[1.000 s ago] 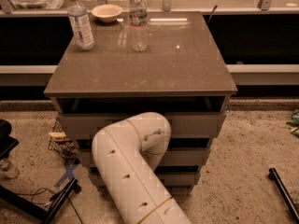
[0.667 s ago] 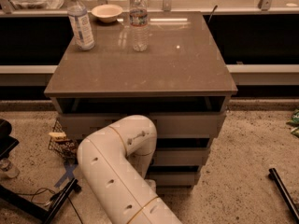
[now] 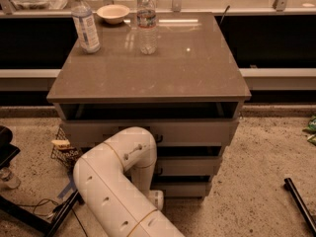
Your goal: Open bottom drawer
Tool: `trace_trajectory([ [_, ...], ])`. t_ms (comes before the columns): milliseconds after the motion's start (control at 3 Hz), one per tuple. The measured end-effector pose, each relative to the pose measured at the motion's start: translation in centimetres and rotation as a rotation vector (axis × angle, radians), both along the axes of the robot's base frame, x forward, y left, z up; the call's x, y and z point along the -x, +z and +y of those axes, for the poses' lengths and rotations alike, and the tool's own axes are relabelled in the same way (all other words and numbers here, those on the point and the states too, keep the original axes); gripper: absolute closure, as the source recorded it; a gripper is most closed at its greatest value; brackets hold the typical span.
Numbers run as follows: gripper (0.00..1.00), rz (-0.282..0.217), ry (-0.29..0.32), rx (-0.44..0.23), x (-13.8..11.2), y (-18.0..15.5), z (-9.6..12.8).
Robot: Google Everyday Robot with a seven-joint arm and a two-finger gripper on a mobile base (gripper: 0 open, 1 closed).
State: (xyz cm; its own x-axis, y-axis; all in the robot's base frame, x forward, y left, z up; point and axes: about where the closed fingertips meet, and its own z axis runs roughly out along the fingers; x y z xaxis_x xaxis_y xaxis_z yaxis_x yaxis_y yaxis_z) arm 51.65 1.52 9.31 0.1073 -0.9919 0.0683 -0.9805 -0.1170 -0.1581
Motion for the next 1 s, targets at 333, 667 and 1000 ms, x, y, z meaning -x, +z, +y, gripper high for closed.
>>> trace_trajectory([
  [333,0.72,0.003,-0.002,0.002,0.1,-0.12,-0.15],
  [667,1.0,0.003,-0.002,0.002,0.11,-0.02,-0.16],
  [1000,1.0,0.003,-0.002,0.002,0.11,-0.02,-0.16],
])
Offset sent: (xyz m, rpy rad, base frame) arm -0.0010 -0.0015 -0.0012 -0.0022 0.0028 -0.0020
